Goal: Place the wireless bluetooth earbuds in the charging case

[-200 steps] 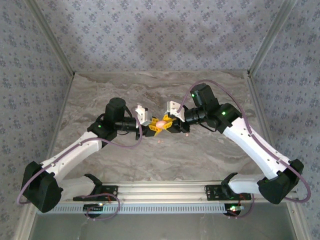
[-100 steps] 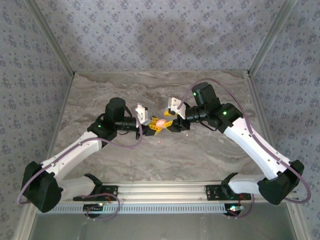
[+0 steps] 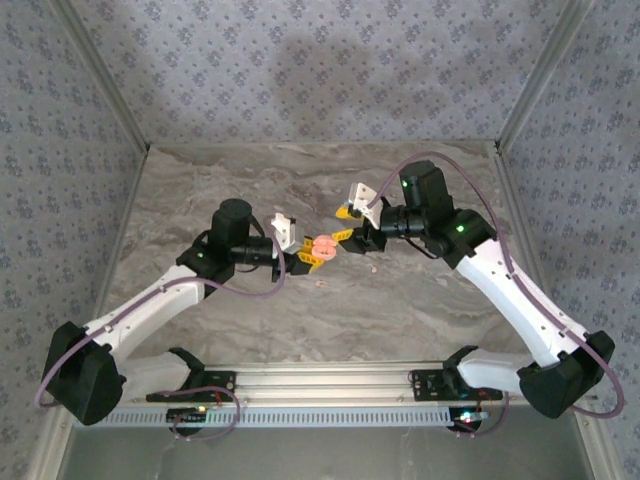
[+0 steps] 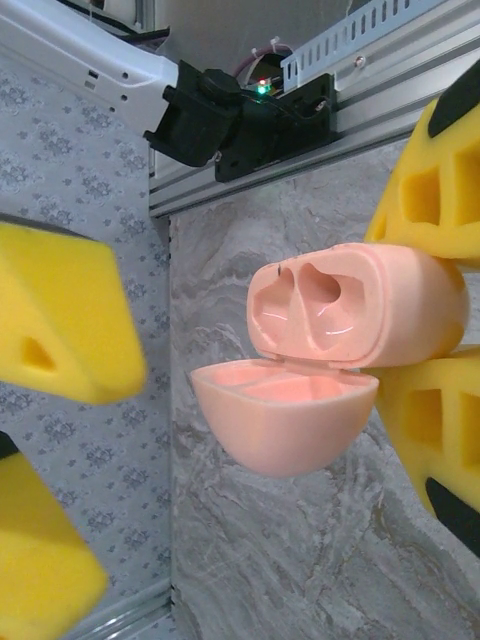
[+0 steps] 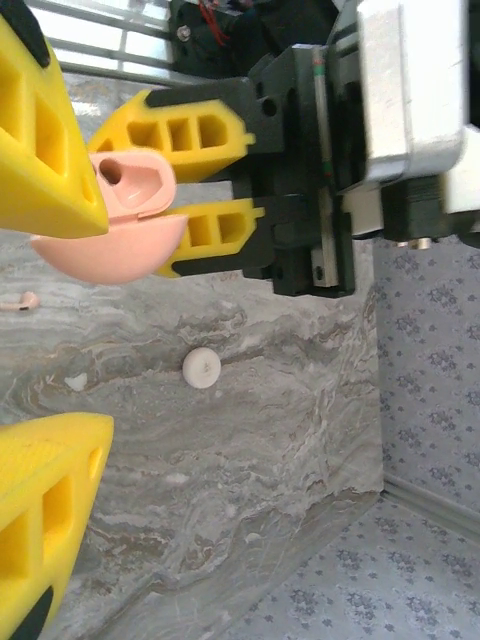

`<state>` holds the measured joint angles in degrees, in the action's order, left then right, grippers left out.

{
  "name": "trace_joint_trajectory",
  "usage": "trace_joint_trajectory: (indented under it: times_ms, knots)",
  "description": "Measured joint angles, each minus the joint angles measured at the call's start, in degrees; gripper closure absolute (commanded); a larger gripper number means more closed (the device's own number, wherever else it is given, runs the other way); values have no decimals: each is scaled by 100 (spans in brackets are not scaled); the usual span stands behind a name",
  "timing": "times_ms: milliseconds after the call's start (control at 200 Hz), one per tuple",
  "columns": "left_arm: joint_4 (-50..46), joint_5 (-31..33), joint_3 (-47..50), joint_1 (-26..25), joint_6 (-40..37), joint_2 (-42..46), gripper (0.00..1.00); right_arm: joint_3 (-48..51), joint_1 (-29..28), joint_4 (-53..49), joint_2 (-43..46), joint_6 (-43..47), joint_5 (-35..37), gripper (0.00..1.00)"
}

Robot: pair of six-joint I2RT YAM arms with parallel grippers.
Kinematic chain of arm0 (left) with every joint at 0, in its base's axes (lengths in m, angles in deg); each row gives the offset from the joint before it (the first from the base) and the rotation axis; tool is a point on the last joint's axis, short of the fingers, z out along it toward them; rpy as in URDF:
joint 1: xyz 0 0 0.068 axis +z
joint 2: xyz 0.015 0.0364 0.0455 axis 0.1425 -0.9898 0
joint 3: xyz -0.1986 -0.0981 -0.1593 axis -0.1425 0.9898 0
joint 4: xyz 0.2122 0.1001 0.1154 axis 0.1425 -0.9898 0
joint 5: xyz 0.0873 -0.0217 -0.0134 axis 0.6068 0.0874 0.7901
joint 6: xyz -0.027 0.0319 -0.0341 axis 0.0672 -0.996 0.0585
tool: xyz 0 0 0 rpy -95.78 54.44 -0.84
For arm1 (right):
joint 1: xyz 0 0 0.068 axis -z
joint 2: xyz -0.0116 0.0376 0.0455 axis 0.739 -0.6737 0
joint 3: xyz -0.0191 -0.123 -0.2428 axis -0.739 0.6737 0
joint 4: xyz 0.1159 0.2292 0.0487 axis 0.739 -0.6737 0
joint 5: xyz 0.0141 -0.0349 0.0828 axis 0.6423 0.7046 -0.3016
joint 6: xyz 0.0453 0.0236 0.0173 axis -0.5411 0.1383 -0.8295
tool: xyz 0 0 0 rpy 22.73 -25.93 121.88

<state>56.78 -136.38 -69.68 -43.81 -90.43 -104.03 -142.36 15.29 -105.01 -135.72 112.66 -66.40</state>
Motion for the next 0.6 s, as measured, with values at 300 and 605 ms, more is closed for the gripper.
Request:
trace_joint_trajectory:
  times_ms: [300, 605]
  knots:
    - [907, 682, 664, 214, 765, -319, 91, 208, 212, -219, 83, -1886, 892, 49]
    - [1355, 1440, 1078, 225, 1325, -457, 91, 966, 643, -1145, -667, -4638, 1893, 51]
